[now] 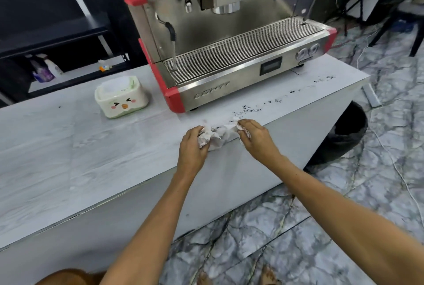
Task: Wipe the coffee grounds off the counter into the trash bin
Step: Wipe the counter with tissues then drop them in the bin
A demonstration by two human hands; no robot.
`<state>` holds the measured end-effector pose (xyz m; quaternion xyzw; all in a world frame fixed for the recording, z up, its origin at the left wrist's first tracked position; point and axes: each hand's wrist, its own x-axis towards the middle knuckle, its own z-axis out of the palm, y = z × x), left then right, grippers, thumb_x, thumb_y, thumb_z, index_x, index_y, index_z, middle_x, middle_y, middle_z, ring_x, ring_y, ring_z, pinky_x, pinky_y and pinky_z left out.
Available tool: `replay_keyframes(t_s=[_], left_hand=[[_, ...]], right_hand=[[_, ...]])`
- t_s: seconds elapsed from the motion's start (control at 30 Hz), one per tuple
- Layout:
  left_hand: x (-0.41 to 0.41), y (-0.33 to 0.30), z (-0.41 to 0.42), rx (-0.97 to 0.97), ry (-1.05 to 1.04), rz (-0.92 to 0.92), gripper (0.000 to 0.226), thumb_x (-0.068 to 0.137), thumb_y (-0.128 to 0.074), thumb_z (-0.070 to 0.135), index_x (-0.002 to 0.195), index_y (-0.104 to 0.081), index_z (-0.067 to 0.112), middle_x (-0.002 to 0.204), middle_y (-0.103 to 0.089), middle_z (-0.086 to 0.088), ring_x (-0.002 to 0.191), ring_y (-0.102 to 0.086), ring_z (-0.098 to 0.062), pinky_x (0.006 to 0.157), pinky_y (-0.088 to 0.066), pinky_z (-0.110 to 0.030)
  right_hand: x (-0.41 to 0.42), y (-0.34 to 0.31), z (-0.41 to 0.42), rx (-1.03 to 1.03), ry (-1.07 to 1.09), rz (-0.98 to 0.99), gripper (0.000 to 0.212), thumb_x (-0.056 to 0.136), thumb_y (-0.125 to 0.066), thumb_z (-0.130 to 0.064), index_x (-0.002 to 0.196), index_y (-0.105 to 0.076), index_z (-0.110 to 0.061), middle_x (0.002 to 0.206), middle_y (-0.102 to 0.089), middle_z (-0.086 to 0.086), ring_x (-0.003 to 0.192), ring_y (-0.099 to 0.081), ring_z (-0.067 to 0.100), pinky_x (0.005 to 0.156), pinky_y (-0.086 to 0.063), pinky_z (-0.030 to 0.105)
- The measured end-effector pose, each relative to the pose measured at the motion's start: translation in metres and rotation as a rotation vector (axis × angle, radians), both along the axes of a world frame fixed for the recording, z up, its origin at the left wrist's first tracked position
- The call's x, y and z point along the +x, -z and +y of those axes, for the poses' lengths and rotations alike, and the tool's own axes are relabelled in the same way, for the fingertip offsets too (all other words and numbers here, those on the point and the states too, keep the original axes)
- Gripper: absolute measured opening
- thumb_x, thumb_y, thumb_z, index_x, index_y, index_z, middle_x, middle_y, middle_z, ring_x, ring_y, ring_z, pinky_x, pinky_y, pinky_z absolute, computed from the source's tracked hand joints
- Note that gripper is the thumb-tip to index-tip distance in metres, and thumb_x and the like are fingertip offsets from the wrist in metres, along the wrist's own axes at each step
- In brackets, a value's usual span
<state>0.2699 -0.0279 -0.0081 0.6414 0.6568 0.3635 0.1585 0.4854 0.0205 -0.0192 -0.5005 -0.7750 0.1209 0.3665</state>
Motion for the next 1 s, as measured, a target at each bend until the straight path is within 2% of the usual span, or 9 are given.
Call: replay_keyframes(t_s=[0.27, 0.5, 0.63, 0.8, 0.9, 1.0], left_hand=[[0.092, 0.004, 0.019, 0.022, 0.062, 0.036, 0.045, 0.086, -0.073, 0.014, 0.128, -0.058, 0.011, 0.126, -0.064, -0.007, 0.115, -0.057, -0.025, 0.093, -0.036, -0.02], [0.16, 0.006, 0.034, 0.019, 0.136, 0.01, 0.044, 0.089, -0.072, 0.017, 0.13, -0.058, 0.011, 0.128, -0.063, -0.005, 0.117, -0.058, -0.024, 0.099, -0.042, -0.031], [0.193, 0.005, 0.045, 0.019, 0.199, -0.024, 0.042, 0.091, -0.071, 0.02, 0.13, -0.059, 0.011, 0.132, -0.062, -0.004, 0.119, -0.057, -0.022, 0.099, -0.041, -0.028], [0.227, 0.008, 0.067, 0.009, 0.278, -0.033, 0.04, 0.09, -0.072, 0.019, 0.126, -0.06, 0.01, 0.128, -0.064, -0.006, 0.115, -0.059, -0.023, 0.089, -0.033, -0.013], [0.245, 0.011, 0.081, 0.003, 0.325, -0.045, 0.039, 0.089, -0.072, 0.018, 0.126, -0.06, 0.01, 0.125, -0.064, -0.007, 0.112, -0.059, -0.024, 0.086, -0.034, -0.014], [0.261, 0.014, 0.099, 0.01, 0.383, -0.053, 0.039, 0.089, -0.072, 0.018, 0.125, -0.06, 0.01, 0.126, -0.064, -0.006, 0.115, -0.059, -0.024, 0.091, -0.039, -0.02]], right_hand=[[0.094, 0.004, 0.008, -0.002, 0.044, 0.021, 0.028, 0.091, -0.058, -0.009, 0.117, -0.063, 0.0, 0.115, -0.065, 0.012, 0.103, -0.062, 0.03, 0.088, -0.049, 0.035], [0.16, 0.008, 0.008, -0.039, 0.121, 0.037, 0.027, 0.089, -0.059, -0.007, 0.114, -0.064, 0.002, 0.115, -0.065, 0.014, 0.1, -0.064, 0.031, 0.089, -0.047, 0.032], [0.187, 0.008, 0.011, -0.036, 0.169, 0.042, 0.027, 0.09, -0.059, -0.005, 0.116, -0.063, 0.003, 0.113, -0.065, 0.015, 0.098, -0.064, 0.033, 0.086, -0.052, 0.038], [0.216, 0.011, 0.018, -0.048, 0.248, 0.041, 0.028, 0.089, -0.059, -0.003, 0.117, -0.062, 0.002, 0.115, -0.065, 0.015, 0.099, -0.064, 0.034, 0.086, -0.053, 0.042], [0.232, 0.015, 0.024, -0.065, 0.296, 0.036, 0.028, 0.089, -0.059, -0.003, 0.117, -0.062, 0.002, 0.114, -0.065, 0.015, 0.1, -0.064, 0.034, 0.088, -0.052, 0.043], [0.25, 0.018, 0.033, -0.087, 0.343, 0.03, 0.029, 0.089, -0.059, -0.005, 0.118, -0.062, 0.001, 0.114, -0.064, 0.014, 0.1, -0.063, 0.034, 0.088, -0.052, 0.044]])
